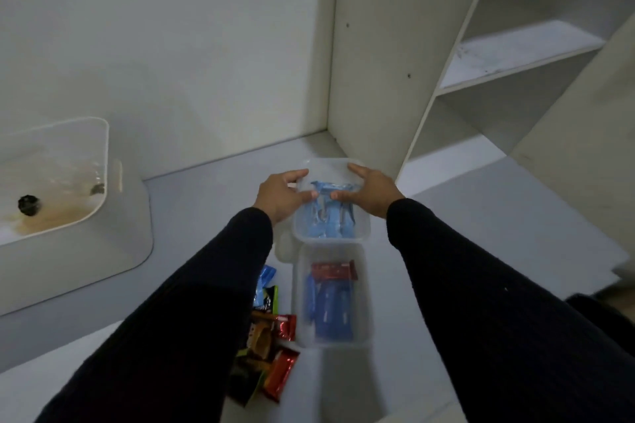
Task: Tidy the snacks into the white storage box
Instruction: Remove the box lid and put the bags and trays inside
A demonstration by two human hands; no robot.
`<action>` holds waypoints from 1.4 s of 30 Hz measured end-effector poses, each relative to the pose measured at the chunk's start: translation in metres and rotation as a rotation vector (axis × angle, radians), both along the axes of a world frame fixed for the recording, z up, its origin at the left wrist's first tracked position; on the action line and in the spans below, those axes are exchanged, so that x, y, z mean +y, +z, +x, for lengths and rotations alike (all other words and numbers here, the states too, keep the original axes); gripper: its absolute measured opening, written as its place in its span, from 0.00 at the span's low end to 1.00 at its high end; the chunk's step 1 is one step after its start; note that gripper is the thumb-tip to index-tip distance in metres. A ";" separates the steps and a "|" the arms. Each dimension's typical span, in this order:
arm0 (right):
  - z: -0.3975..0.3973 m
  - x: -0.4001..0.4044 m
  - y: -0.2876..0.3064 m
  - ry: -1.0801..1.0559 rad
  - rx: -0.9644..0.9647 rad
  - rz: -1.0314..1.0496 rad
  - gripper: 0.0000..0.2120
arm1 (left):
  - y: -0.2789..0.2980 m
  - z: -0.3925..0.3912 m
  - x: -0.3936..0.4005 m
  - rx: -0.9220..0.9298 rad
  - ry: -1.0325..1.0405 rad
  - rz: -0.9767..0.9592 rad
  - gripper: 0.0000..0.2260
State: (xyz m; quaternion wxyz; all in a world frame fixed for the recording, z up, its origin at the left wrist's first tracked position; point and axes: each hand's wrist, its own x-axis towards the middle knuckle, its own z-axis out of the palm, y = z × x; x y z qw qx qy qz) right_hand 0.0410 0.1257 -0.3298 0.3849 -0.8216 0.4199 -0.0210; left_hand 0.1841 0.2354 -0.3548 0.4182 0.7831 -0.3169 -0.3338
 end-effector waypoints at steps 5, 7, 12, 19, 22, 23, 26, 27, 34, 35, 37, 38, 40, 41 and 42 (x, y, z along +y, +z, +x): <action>-0.038 0.061 -0.017 -0.096 0.080 0.077 0.38 | -0.015 -0.025 0.056 0.094 -0.145 0.060 0.30; -0.049 0.080 -0.026 -0.141 0.104 0.092 0.38 | -0.022 -0.037 0.075 0.142 -0.189 0.074 0.32; -0.071 0.110 -0.038 -0.217 0.054 0.269 0.41 | -0.042 -0.056 0.098 0.154 -0.272 0.106 0.40; -0.078 0.122 -0.033 -0.178 0.079 0.457 0.43 | -0.051 -0.064 0.108 0.298 -0.266 0.094 0.42; -0.075 0.119 -0.019 -0.152 0.069 0.456 0.44 | -0.039 -0.064 0.110 0.314 -0.234 0.063 0.42; -0.073 0.117 -0.011 -0.136 0.053 0.445 0.44 | -0.031 -0.064 0.110 0.326 -0.215 0.027 0.41; -0.051 0.107 0.025 -0.073 -0.020 0.375 0.44 | 0.008 -0.053 0.114 0.323 -0.130 -0.088 0.39; -0.040 0.106 0.041 -0.051 -0.049 0.349 0.44 | 0.026 -0.046 0.117 0.316 -0.095 -0.121 0.37; 0.078 0.137 0.144 0.197 -0.279 0.265 0.44 | 0.143 0.049 0.179 0.125 0.090 -0.337 0.36; 0.098 0.147 0.153 0.236 -0.312 0.292 0.45 | 0.155 0.067 0.195 0.094 0.114 -0.348 0.36; 0.138 0.170 0.163 0.322 -0.359 0.340 0.45 | 0.174 0.102 0.228 0.040 0.162 -0.342 0.36; 0.159 0.183 0.166 0.364 -0.371 0.356 0.45 | 0.181 0.120 0.245 0.018 0.183 -0.331 0.37; 0.199 0.208 0.166 0.433 -0.380 0.387 0.46 | 0.187 0.153 0.277 -0.008 0.225 -0.304 0.37; 0.218 0.220 0.164 0.457 -0.378 0.400 0.47 | 0.187 0.169 0.292 -0.019 0.247 -0.285 0.37; 0.237 0.232 0.160 0.477 -0.373 0.407 0.47 | 0.184 0.185 0.305 -0.027 0.271 -0.266 0.38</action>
